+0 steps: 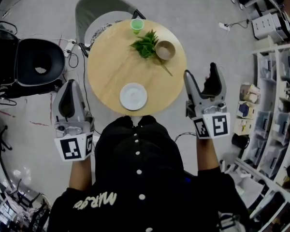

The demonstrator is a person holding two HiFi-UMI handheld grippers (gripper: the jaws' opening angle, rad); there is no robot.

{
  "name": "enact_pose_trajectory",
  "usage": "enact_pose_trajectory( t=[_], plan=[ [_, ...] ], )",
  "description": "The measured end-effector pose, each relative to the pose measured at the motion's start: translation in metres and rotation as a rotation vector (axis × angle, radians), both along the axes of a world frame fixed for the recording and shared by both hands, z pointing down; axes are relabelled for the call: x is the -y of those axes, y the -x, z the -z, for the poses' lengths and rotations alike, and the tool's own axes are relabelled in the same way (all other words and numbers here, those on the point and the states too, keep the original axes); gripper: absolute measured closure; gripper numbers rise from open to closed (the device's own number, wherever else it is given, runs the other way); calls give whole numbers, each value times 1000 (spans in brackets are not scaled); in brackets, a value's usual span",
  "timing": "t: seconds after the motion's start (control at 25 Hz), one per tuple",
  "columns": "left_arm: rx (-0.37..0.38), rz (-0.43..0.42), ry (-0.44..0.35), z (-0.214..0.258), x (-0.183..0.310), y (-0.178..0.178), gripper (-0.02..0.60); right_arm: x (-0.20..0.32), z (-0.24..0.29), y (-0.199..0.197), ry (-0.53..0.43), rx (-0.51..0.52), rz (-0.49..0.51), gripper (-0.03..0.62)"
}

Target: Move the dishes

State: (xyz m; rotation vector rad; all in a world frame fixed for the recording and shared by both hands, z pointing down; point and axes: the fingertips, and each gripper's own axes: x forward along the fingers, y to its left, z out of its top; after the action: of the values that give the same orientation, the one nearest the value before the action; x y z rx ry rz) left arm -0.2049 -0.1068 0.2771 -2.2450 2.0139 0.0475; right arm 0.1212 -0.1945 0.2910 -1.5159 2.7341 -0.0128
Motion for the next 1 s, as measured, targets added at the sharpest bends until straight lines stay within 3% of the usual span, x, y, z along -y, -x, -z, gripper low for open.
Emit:
enact_pose_trajectory(
  t=[0.16, 0.4, 0.76, 1.0],
  plan=[
    [-13, 45, 19, -8, -1, -12, 578, 19, -24, -1, 35, -30, 51, 230],
    [-8, 46, 59, -23, 7, -27, 578, 48, -68, -3, 119, -52, 82, 233],
    [-14, 25, 121, -54, 19, -43, 578, 106, -199, -27, 422, -34, 0, 249],
    [-28, 17, 165, -73, 26, -52, 578, 140, -289, -45, 654, 26, -93, 312]
  ],
)
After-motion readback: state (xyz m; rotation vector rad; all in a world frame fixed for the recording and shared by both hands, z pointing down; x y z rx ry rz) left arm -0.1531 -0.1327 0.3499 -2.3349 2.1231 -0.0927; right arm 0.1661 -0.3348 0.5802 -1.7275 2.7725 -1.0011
